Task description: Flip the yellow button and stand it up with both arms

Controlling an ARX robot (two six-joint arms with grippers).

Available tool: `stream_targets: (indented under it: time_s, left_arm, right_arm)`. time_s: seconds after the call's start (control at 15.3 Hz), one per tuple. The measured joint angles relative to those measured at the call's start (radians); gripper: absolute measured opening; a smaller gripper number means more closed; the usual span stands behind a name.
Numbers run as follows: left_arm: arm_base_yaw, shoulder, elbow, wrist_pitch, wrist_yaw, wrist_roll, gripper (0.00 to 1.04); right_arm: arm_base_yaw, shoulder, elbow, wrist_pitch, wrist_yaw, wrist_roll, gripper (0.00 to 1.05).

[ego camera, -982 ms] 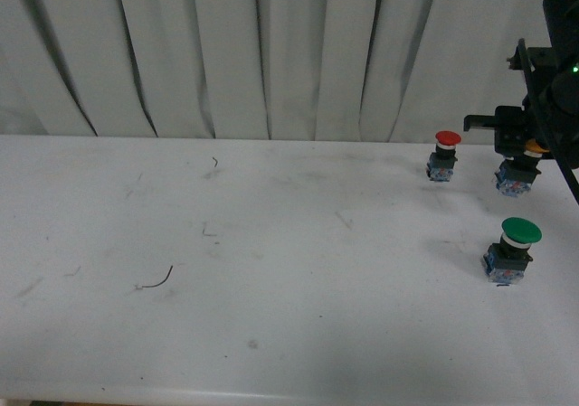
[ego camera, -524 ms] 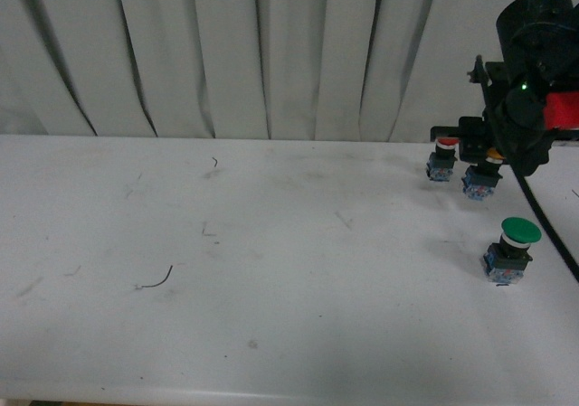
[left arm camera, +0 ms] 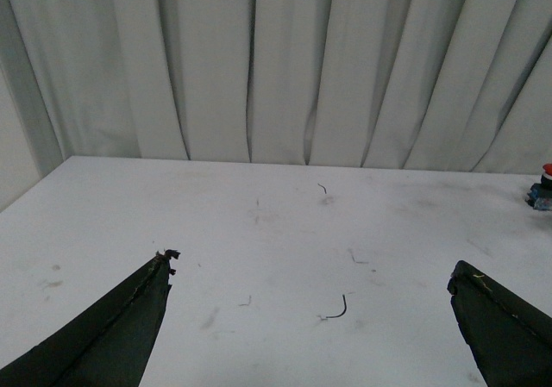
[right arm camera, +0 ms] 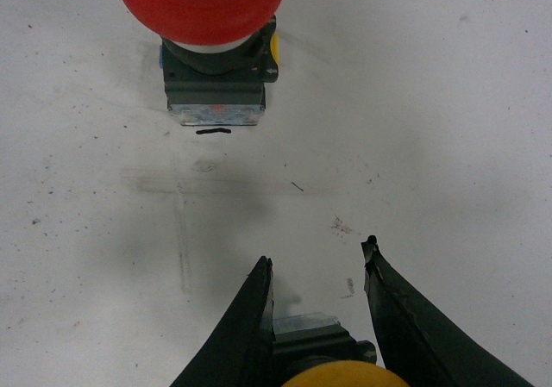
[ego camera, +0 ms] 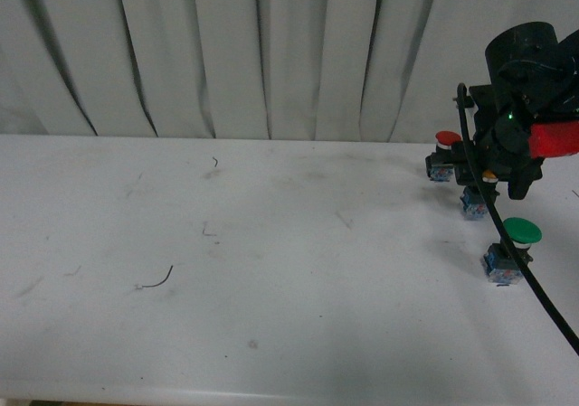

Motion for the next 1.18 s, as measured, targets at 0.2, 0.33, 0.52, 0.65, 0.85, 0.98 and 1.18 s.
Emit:
stream_targets:
  time_s: [0.2, 0.33, 0.52, 0.65, 0.85, 0.98, 1.18]
  left_arm:
    - [0.000, 0.000, 0.000, 0.000, 0.000, 0.000, 0.98]
    - [0.000, 0.000, 0.000, 0.000, 0.000, 0.000, 0.98]
    - [0.000, 0.000, 0.000, 0.000, 0.000, 0.000, 0.98]
    - [0.000, 0.000, 0.000, 0.000, 0.000, 0.000, 0.98]
    - [0.000, 0.000, 0.000, 0.000, 0.000, 0.000, 0.98]
    - [0.000, 0.000, 0.000, 0.000, 0.000, 0.000, 0.98]
    - [0.000, 0.000, 0.000, 0.000, 0.000, 0.000, 0.98]
  right_arm:
    - [-0.002, 0.004, -0.014, 0.016, 0.006, 0.005, 0.32]
    - [-0.002, 0.004, -0.029, 0.044, 0.015, 0.005, 0.32]
    - [-0.001, 0.004, -0.038, 0.053, 0.014, 0.005, 0.32]
    - [-0.001, 0.004, -0.039, 0.057, 0.016, 0.005, 0.36]
    - [0.000, 0.004, -0.041, 0.067, 0.016, 0.005, 0.64]
    - [0.000, 0.004, -0.041, 0.067, 0.016, 0.005, 0.84]
    - [0.000, 0.004, -0.043, 0.074, 0.014, 0.004, 0.98]
